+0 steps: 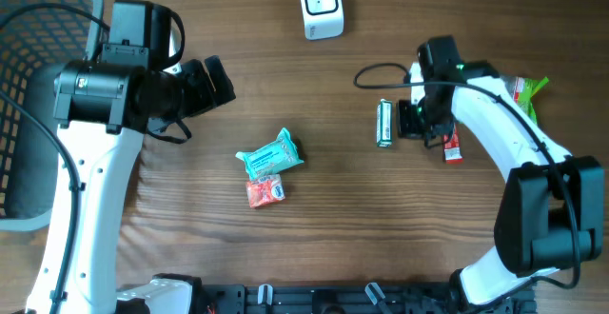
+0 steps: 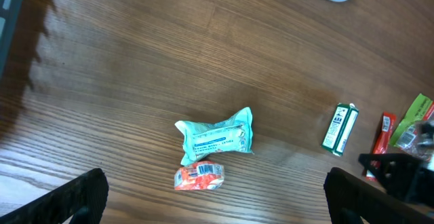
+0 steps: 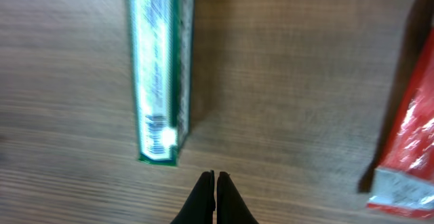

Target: Scan the item barcode

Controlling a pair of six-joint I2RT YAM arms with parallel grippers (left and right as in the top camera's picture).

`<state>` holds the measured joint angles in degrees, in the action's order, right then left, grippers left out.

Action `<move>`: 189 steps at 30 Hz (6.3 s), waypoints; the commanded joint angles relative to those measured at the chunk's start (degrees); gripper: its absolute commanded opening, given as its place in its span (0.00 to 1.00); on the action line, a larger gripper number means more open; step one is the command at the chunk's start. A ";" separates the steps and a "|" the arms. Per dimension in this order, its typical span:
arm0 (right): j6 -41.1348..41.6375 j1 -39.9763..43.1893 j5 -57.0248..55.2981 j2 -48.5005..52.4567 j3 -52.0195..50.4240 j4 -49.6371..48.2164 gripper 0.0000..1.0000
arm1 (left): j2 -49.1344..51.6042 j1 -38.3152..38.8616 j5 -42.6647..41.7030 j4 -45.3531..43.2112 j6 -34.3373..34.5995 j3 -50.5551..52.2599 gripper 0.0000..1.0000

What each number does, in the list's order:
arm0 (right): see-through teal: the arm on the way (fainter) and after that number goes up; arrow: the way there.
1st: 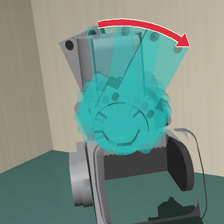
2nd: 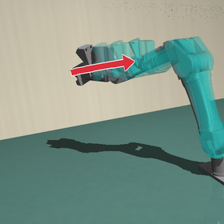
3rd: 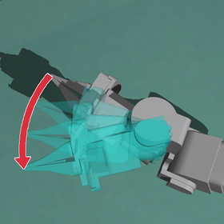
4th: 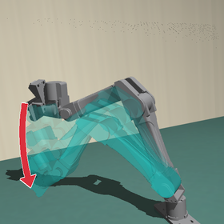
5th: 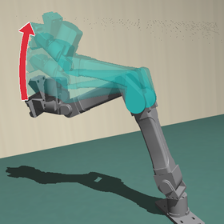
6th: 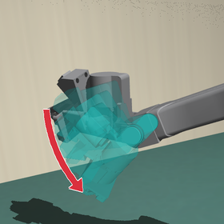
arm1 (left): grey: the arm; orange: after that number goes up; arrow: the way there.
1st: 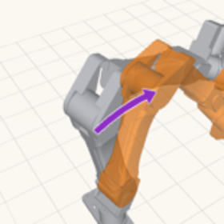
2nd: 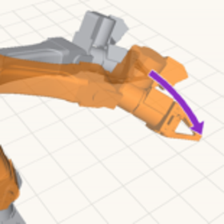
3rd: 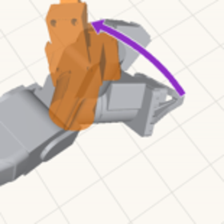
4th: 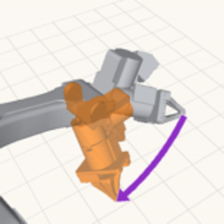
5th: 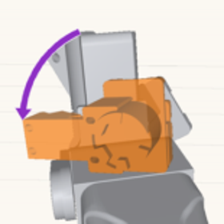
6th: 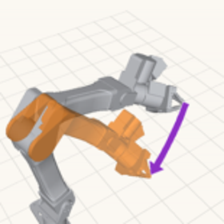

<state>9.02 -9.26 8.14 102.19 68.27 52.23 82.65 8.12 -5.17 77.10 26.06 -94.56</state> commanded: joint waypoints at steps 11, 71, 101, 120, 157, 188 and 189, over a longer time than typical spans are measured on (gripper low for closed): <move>5.97 -7.23 14.86 -0.28 -11.39 -21.22 0.08 | 0.02 -0.37 0.57 0.04 0.04 -0.33 1.00; -1.75 -0.94 14.32 6.10 -1.38 -2.99 0.24 | 0.02 -0.37 0.55 0.04 0.04 -0.33 1.00; -10.51 -9.55 1.51 -4.81 -7.34 -8.94 0.52 | 0.02 -0.37 0.55 0.04 0.04 -0.33 1.00; -11.45 -11.45 2.25 -4.81 -10.64 -13.75 0.49 | 0.02 -0.37 0.57 0.04 0.04 -0.33 1.00; -12.09 -12.33 0.76 -4.70 -13.64 -17.55 0.48 | 0.02 -0.37 0.57 0.04 0.04 -0.33 1.00; -10.32 -12.33 -1.73 -4.63 -18.91 -24.20 0.37 | 0.02 -0.37 0.55 0.04 0.04 -0.33 1.00; -10.32 -12.33 -1.20 -4.63 -18.91 -24.17 0.34 | 0.02 -0.37 0.57 0.04 0.04 -0.33 1.00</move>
<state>-2.22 -21.45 6.96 97.17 49.84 28.01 82.65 8.12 -5.17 77.12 26.06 -94.56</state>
